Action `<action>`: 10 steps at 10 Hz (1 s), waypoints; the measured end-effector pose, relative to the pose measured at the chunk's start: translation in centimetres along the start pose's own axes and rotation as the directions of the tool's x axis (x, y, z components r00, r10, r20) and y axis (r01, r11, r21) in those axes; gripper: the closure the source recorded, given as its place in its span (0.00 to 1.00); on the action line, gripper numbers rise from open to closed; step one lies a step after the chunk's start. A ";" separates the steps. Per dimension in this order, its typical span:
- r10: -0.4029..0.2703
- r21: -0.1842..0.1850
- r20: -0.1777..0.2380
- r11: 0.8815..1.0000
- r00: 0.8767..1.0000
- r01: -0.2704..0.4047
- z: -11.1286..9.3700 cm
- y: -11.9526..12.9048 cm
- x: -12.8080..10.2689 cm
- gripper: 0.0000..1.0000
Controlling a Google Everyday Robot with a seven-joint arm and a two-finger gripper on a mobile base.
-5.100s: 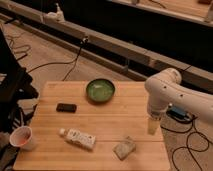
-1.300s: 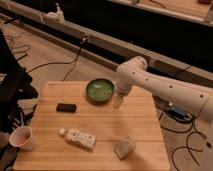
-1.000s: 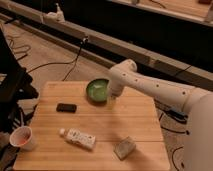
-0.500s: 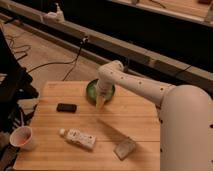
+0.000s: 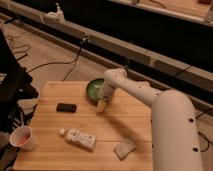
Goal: Drag the ceramic bowl in a circle
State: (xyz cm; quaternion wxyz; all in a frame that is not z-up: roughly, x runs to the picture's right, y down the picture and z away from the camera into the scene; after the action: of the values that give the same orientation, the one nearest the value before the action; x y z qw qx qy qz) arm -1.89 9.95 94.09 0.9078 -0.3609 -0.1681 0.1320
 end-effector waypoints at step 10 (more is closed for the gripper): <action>0.035 0.108 -0.073 0.994 0.997 -0.027 -7.5 -0.4 3.8 1.00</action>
State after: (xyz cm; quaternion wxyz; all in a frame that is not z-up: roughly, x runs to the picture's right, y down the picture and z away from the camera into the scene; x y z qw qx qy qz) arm 4.62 6.49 90.08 0.9294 -0.3188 -0.1209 0.1413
